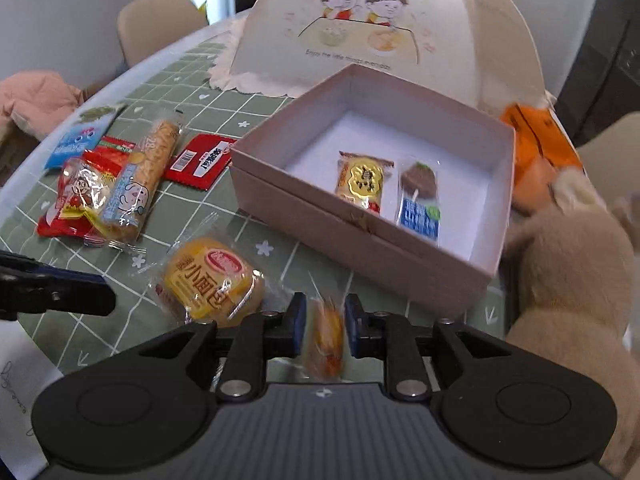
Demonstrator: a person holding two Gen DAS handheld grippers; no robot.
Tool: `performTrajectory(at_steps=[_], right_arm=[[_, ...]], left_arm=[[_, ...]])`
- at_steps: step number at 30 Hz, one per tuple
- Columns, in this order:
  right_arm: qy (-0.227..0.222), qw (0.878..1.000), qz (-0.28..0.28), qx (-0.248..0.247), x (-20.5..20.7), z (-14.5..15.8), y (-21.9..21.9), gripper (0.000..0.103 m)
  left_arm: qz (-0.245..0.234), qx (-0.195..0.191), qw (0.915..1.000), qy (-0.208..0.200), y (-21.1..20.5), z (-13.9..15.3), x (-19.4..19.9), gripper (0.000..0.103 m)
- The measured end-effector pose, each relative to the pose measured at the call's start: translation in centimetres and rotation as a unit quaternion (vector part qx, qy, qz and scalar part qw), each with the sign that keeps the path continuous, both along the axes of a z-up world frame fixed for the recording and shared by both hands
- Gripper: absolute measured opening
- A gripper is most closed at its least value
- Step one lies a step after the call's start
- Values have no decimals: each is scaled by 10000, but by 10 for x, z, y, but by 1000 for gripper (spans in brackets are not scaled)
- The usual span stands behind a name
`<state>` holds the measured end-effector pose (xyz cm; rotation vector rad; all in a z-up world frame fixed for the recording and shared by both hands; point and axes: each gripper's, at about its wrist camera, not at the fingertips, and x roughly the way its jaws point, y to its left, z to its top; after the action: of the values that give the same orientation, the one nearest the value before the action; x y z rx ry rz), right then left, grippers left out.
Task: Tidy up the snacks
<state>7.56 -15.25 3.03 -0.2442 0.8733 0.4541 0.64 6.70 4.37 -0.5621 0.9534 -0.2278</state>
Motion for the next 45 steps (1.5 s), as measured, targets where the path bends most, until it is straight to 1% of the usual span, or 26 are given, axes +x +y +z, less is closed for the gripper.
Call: performTrajectory(at_steps=[1, 3, 6, 8, 10, 12, 14, 15, 17, 18, 20, 22, 24, 26, 28, 29, 31, 32, 33, 35, 37, 39, 40, 41, 43, 45], right_arm=[[-64, 9999, 30, 123, -1, -2, -1, 34], [-300, 9992, -54, 246, -1, -4, 1, 34], [-535, 9980, -97, 320, 4, -10, 13, 34], [-409, 9988, -189, 214, 12, -21, 25, 34], [73, 9987, -21, 506, 6, -28, 26, 33], [446, 9941, 473, 867, -17, -28, 28, 33], [408, 9926, 709, 897, -39, -24, 25, 34], [303, 9934, 705, 853, -49, -21, 21, 35], [105, 9956, 533, 762, -59, -18, 12, 41], [-59, 9971, 376, 657, -62, -17, 6, 43], [-475, 9979, 35, 441, -62, -13, -7, 50], [-719, 9966, -297, 288, -56, -10, -20, 52], [-700, 9955, -581, 271, -48, -11, -33, 52], [-573, 9943, -818, 385, -44, -13, -44, 52], [-484, 9941, -851, 465, -46, -15, -47, 52], [-457, 9942, -848, 485, -48, -17, -47, 52], [-401, 9947, -823, 473, -51, -22, -44, 53], [-362, 9949, -820, 460, -52, -24, -42, 53], [-317, 9951, -819, 457, -52, -27, -43, 53], [-229, 9952, -835, 457, -53, -31, -42, 53], [-174, 9952, -842, 473, -56, -31, -44, 53], [-137, 9956, -808, 464, -57, -32, -45, 53], [-133, 9960, -763, 441, -58, -32, -44, 54], [-142, 9965, -712, 409, -58, -32, -42, 54], [-165, 9975, -590, 355, -60, -31, -37, 54], [-178, 9987, -381, 290, -60, -29, -29, 58]], left_arm=[[-6, -56, 10000, 52, -2, -2, 1, 29], [0, -95, 9999, 102, -6, -4, 2, 29], [100, -7, 9999, 97, -7, -4, 1, 29], [237, 31, 9997, 99, -5, -2, 3, 29], [338, 151, 9993, 35, 0, 3, 3, 29], [393, 448, 9982, -89, 3, 10, 2, 29], [335, 879, 9952, -262, 2, 18, 2, 29], [241, 1197, 9917, -393, -3, 24, 1, 29], [-105, 1912, 9794, -641, -19, 32, -1, 29], [-356, 2275, 9704, -732, -31, 34, -1, 29], [-816, 2828, 9524, -794, -52, 33, 0, 31], [-1230, 3217, 9355, -791, -70, 27, 0, 32], [-1584, 3495, 9205, -742, -83, 19, -1, 32], [-1800, 3681, 9092, -743, -91, 11, -5, 36], [-2028, 3820, 8983, -776, -97, 7, -6, 51], [-2155, 3857, 8939, -754, -101, 5, -6, 56], [-2471, 3945, 8820, -736, -108, 2, -6, 73], [-2583, 3943, 8789, -732, -110, 0, -7, 77], [-2678, 3909, 8774, -747, -111, 0, -8, 79], [-2772, 3819, 8774, -868, -108, 4, -10, 77], [-2624, 3862, 8784, -1021, -99, 10, -9, 75], [-2490, 3984, 8780, -918, -87, 11, -2, 74], [-2438, 3948, 8826, -756, -80, 9, 5, 75], [-2415, 3796, 8908, -637, -74, 7, 11, 75], [-2352, 3309, 9129, -430, -63, 3, 24, 76], [-2299, 2946, 9268, -370, -57, -2, 34, 76]])
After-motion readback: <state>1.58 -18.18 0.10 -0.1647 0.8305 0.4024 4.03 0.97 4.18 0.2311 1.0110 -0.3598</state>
